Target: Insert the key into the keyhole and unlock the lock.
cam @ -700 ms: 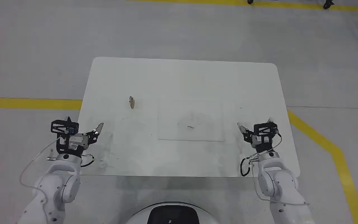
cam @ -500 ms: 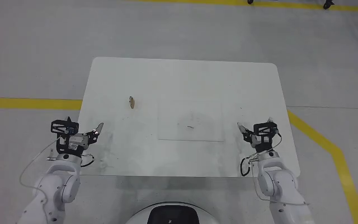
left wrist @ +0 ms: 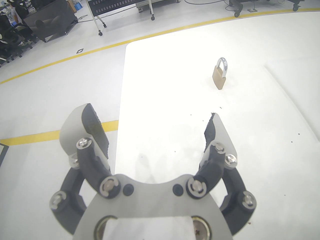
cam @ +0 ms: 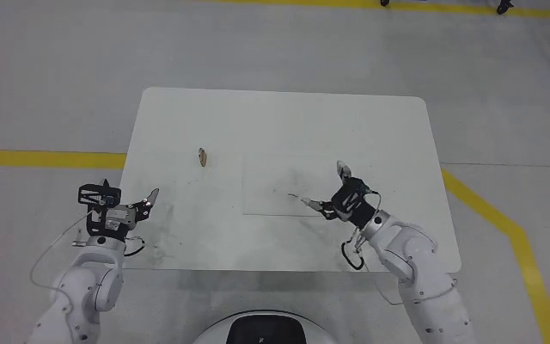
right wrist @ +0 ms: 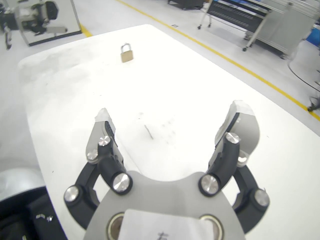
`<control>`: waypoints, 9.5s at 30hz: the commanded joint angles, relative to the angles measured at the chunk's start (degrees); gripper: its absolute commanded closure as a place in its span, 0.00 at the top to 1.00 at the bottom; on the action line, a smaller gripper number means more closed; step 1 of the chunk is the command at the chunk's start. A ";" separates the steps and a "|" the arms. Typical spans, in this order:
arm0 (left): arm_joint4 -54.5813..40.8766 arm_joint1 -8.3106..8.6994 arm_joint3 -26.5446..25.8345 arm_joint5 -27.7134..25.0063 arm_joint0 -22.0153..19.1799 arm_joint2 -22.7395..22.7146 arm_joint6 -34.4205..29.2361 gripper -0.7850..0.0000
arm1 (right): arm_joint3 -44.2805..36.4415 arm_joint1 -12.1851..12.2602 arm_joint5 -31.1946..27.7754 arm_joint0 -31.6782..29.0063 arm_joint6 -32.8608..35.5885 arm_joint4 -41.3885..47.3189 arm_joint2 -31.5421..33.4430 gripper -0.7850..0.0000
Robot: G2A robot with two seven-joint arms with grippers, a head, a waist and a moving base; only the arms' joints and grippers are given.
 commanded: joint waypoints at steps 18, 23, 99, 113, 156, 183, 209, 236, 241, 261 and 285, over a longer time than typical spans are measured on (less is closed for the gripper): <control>0.00 0.00 0.00 0.00 0.00 0.00 0.00 1.00 | 18.21 -2.23 -8.21 22.40 26.46 -0.17 -17.40 0.36; 0.00 0.00 0.00 0.00 0.00 0.00 0.00 1.00 | 21.07 -2.70 -8.67 25.48 29.50 1.19 -19.53 0.27; -63.15 -1.01 -2.26 -26.14 -17.74 17.21 -27.19 1.00 | 19.18 -2.05 -7.62 13.16 -12.08 49.25 -8.31 0.00; -95.21 -2.61 7.73 -23.69 -22.60 23.43 -31.39 1.00 | 19.62 -2.70 -5.82 13.17 -2.96 61.98 -13.09 0.00; -94.41 -6.44 20.89 -24.69 -34.60 32.30 -30.30 0.35 | 21.27 -3.83 0.94 16.51 13.13 79.96 -15.17 0.00; -92.12 -6.82 20.13 -25.65 -33.43 31.31 -30.89 0.00 | 20.59 -4.32 0.88 15.63 13.15 79.00 -14.76 0.00; -85.10 -5.11 14.93 -28.02 -31.25 26.52 -38.82 0.00 | 18.49 -2.57 -0.48 12.89 16.31 77.51 -5.99 1.00; -70.27 -2.97 7.96 -27.82 -27.19 24.52 -42.05 0.00 | 13.60 0.89 -5.04 22.38 48.49 64.98 -10.25 0.33; -70.18 -2.78 8.31 -27.44 -27.66 24.34 -42.12 0.00 | 14.87 1.11 -5.11 23.58 49.85 67.74 -11.37 0.25; -69.03 -2.28 9.14 -26.91 -28.53 25.54 -42.11 0.00 | 18.00 1.94 -5.00 25.89 51.26 72.94 -14.36 0.00; -62.42 0.59 0.13 -27.06 -14.35 6.72 -29.11 1.00 | 21.82 4.84 -7.91 18.45 36.52 82.00 0.86 0.00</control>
